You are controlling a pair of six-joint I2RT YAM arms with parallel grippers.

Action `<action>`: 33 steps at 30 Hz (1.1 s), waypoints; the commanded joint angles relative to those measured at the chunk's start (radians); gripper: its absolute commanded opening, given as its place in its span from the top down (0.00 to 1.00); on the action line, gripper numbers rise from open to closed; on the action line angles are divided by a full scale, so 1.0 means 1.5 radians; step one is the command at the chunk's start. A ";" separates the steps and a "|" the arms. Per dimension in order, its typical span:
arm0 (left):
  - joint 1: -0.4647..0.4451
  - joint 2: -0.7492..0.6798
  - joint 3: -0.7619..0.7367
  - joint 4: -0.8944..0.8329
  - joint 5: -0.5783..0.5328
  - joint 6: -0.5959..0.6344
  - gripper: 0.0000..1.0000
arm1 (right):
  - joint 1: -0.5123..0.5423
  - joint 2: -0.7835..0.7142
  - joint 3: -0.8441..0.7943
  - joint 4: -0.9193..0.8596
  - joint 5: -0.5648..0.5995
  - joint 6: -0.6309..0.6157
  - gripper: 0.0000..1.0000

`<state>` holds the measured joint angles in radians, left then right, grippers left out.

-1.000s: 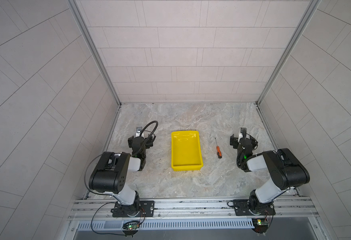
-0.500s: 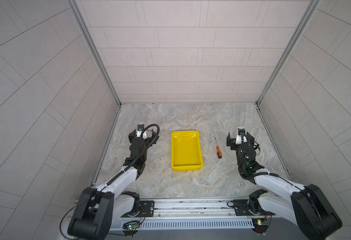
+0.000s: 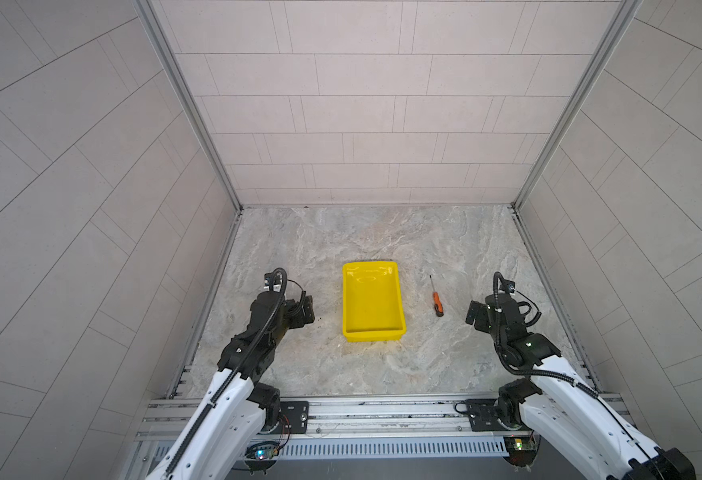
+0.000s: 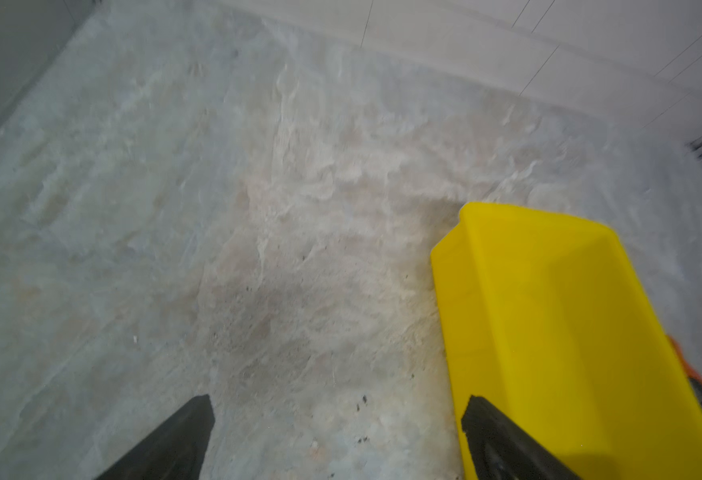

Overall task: Put the screwdriver in the bin
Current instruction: 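Move the right gripper over the orange-handled screwdriver while the left arm lifts slightly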

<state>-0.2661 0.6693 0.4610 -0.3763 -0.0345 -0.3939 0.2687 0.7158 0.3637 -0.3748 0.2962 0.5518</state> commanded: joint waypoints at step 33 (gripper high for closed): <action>0.003 0.029 -0.006 -0.136 -0.206 -0.186 0.00 | 0.075 0.570 0.292 0.019 -0.303 0.017 0.30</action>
<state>-0.2657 0.7258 0.4564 -0.5591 -0.3309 -0.6605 0.3763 1.5414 0.7937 -0.2653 -0.1326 0.5613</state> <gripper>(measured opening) 0.999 0.714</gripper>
